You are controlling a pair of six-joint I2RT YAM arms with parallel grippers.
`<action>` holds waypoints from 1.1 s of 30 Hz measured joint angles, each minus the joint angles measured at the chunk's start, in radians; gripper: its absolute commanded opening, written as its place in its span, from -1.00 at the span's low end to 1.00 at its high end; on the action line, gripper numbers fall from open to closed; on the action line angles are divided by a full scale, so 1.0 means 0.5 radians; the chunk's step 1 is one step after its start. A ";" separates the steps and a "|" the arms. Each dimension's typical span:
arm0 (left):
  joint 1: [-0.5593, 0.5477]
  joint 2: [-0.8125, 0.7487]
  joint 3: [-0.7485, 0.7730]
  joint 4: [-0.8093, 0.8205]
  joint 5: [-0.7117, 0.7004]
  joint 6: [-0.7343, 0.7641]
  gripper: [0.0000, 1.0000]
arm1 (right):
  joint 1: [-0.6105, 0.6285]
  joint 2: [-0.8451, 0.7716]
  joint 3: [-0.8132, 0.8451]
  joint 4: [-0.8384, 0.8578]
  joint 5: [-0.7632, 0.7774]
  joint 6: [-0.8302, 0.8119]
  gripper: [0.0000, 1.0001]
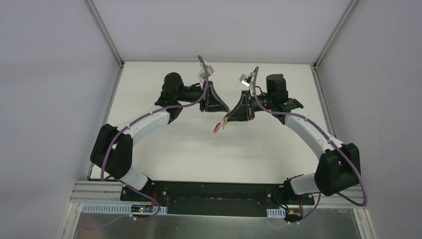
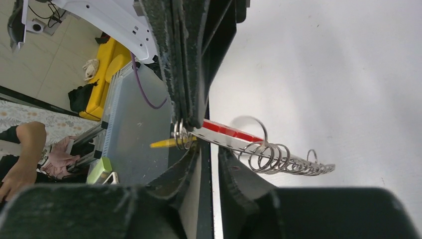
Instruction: Put the keys on the keyring
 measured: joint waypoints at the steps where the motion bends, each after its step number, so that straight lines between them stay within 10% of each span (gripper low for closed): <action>1: 0.000 0.004 0.000 0.020 0.001 -0.012 -1.00 | 0.003 0.008 0.000 -0.007 0.004 -0.003 -0.39; 24: 0.000 0.024 -0.003 0.106 0.009 -0.076 -1.00 | -0.195 -0.168 0.056 -0.273 0.092 -0.232 -0.18; 33: -0.001 -0.021 -0.003 -0.452 -0.126 0.243 -1.00 | -0.192 -0.168 0.093 -0.152 0.088 -0.075 -0.20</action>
